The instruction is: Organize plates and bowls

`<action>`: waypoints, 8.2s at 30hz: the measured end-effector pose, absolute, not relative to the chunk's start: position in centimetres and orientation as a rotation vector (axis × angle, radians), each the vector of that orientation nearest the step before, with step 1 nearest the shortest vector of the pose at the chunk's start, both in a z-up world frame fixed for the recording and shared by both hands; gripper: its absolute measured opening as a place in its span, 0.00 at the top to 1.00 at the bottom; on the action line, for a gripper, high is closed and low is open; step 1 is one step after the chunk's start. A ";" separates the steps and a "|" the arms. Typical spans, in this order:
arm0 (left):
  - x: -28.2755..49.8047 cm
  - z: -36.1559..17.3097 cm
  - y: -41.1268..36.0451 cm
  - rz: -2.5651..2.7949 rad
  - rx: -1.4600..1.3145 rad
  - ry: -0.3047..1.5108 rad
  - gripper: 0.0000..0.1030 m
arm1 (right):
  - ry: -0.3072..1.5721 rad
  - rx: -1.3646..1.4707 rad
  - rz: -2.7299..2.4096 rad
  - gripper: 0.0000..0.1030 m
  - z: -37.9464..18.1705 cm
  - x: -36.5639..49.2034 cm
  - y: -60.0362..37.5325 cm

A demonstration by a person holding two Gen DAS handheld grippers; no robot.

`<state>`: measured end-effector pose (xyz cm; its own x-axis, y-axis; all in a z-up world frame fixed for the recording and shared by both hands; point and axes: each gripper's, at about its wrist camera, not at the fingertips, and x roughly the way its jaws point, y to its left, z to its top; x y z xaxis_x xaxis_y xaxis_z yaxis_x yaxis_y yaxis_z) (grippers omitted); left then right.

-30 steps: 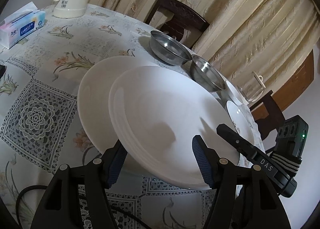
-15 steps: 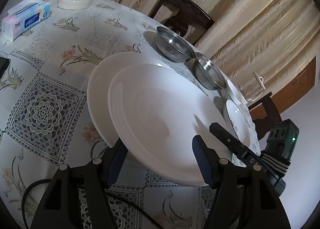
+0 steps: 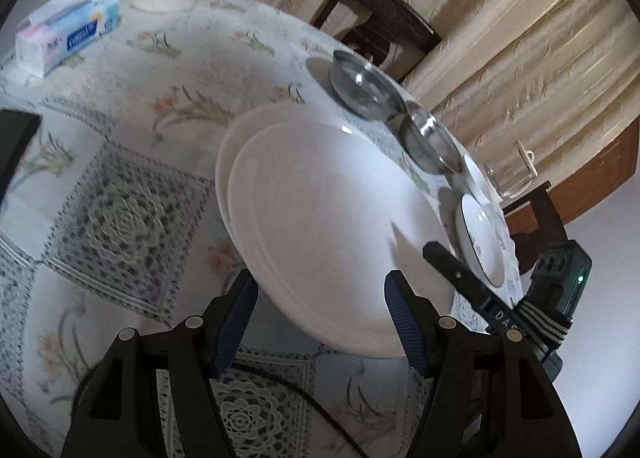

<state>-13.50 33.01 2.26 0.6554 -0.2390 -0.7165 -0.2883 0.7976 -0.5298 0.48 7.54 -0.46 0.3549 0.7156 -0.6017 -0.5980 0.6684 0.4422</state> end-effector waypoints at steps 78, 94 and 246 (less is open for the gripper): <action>-10.1 4.7 21.6 0.126 -0.159 0.685 0.21 | 0.627 0.277 0.574 0.05 1.5 -0.5 -2.6; -7.2 5.1 17.0 0.003 -0.158 0.703 0.21 | 0.659 0.346 0.370 0.06 1.0 1.0 -9.7; -9.0 1.7 28.4 -0.001 -0.495 0.723 0.50 | 0.815 0.076 0.766 0.62 1.0 0.1 6.3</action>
